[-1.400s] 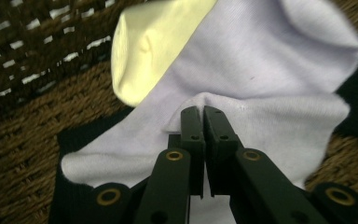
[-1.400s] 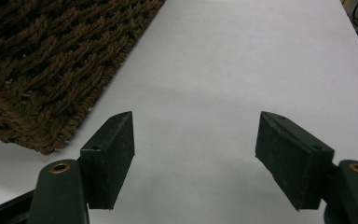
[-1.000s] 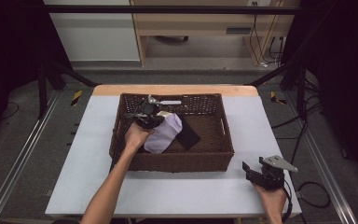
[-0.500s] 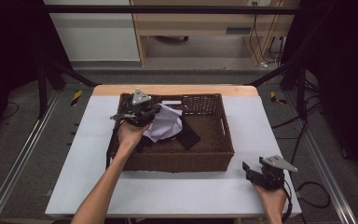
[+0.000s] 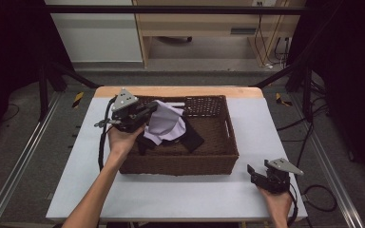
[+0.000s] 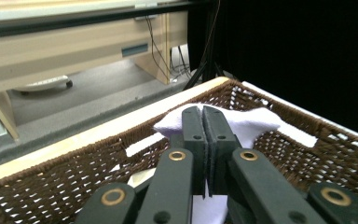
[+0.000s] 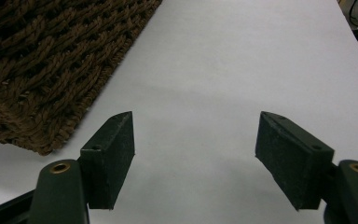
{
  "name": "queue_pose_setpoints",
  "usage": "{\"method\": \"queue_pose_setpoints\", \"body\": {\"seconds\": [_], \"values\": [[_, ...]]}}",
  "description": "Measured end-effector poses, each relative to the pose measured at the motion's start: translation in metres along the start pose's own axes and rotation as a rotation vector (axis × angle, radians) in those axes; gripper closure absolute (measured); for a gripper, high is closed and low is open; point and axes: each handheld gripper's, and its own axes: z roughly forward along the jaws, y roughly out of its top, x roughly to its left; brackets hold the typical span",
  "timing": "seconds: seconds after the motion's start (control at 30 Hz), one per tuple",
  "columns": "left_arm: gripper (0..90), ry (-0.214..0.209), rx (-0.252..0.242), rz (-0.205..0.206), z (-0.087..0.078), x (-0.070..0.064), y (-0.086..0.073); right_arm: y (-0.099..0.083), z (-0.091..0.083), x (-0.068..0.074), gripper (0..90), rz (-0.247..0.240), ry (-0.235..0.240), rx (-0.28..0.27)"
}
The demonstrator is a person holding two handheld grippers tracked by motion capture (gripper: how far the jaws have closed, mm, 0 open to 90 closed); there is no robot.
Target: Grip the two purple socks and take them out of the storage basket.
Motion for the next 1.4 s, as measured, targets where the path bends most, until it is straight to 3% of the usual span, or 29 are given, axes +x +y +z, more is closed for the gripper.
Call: {"method": "queue_pose_setpoints", "body": {"seconds": [0.2,0.5,0.8,1.03,1.4], "values": [[87.8,-0.016,-0.041,0.020,-0.021,-0.008,0.005,0.000,0.000,0.000,28.3,0.000,-0.001,0.000],[87.7,-0.073,-0.108,0.050,-0.061,-0.026,0.016,0.000,-0.001,0.000,28.3,0.002,-0.002,0.002],[87.7,-0.106,-0.134,0.076,-0.088,-0.040,0.018,0.000,-0.001,0.000,28.4,-0.003,-0.006,0.000],[87.7,-0.152,-0.126,0.066,-0.107,-0.050,0.004,0.000,-0.001,0.000,28.3,-0.001,-0.005,0.001],[87.7,-0.190,-0.076,0.070,-0.117,-0.064,-0.027,-0.001,-0.001,0.001,28.3,-0.005,-0.008,0.001]]}}
